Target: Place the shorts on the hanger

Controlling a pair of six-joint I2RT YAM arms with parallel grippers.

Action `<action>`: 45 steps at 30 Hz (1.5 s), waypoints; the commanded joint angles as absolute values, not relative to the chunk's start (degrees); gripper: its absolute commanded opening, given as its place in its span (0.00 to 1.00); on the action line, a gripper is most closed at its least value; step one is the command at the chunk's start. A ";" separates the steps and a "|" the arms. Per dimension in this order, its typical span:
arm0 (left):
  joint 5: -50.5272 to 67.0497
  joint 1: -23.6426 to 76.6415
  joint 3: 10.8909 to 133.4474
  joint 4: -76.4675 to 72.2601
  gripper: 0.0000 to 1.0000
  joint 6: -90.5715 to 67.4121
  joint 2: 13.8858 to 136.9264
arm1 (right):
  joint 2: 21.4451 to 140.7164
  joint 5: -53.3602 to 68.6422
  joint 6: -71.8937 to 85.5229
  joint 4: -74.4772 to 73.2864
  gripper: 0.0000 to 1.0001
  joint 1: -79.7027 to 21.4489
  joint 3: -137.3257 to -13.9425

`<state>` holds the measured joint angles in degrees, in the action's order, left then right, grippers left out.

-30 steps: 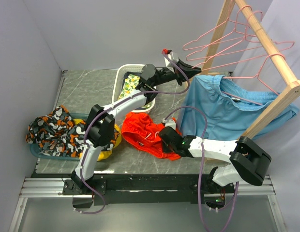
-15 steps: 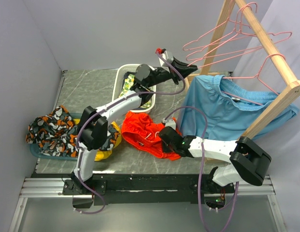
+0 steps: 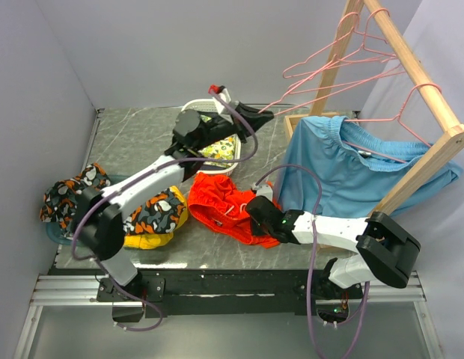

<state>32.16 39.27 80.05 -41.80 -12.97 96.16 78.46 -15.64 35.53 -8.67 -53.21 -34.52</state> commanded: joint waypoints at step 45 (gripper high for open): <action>1.58 38.41 53.96 28.21 0.01 -14.24 28.39 | 78.30 -6.96 25.31 -28.83 0.69 -48.26 -100.10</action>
